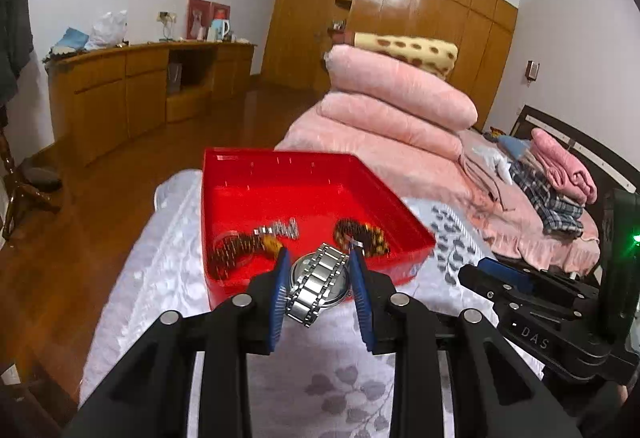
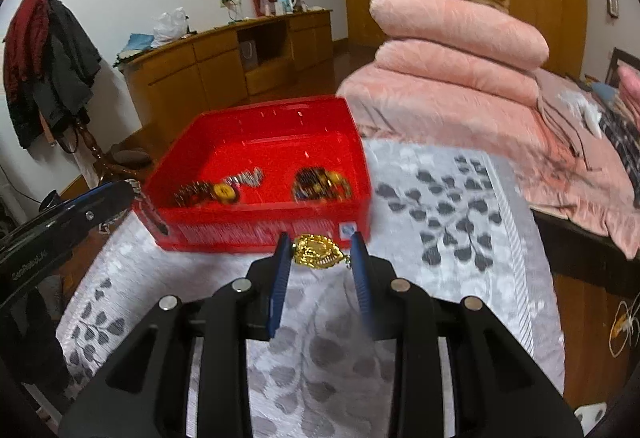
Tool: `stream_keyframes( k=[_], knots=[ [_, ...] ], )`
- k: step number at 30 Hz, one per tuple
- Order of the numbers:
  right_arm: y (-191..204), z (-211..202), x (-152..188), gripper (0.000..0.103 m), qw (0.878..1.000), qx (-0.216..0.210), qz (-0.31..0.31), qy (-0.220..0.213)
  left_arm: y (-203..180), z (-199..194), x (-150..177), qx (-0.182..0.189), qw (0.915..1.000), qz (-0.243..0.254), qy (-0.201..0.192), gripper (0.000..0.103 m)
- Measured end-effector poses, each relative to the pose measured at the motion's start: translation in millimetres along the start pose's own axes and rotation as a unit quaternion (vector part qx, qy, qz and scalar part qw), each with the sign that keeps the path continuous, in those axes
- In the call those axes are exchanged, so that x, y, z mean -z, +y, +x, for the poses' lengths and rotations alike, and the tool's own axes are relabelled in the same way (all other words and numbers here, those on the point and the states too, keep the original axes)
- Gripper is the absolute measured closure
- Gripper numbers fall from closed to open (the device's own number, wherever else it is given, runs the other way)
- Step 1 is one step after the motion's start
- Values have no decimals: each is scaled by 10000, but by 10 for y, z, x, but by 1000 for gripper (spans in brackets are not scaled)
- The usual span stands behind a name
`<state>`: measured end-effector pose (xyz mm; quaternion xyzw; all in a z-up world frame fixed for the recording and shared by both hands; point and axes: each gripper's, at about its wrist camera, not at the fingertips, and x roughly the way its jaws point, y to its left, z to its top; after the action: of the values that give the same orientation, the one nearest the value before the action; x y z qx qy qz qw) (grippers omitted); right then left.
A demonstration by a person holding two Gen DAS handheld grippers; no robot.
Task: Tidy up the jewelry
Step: 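Lower the watch into the red box with the left tool while the right tool releases the pendant there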
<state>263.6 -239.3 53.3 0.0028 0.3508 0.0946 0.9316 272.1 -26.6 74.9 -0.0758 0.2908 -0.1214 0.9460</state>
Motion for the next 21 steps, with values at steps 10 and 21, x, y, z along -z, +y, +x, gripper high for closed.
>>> stream_keyframes(
  k=[10,21],
  knots=[
    [181,194,-551,74,9994,-234,-181,-164,143,230,-492,-178,9996,-91,-184,73],
    [177,960,-887,73,9990,-326,-95,293,250,1003,-597,-312,9990,-230,218,73]
  ],
)
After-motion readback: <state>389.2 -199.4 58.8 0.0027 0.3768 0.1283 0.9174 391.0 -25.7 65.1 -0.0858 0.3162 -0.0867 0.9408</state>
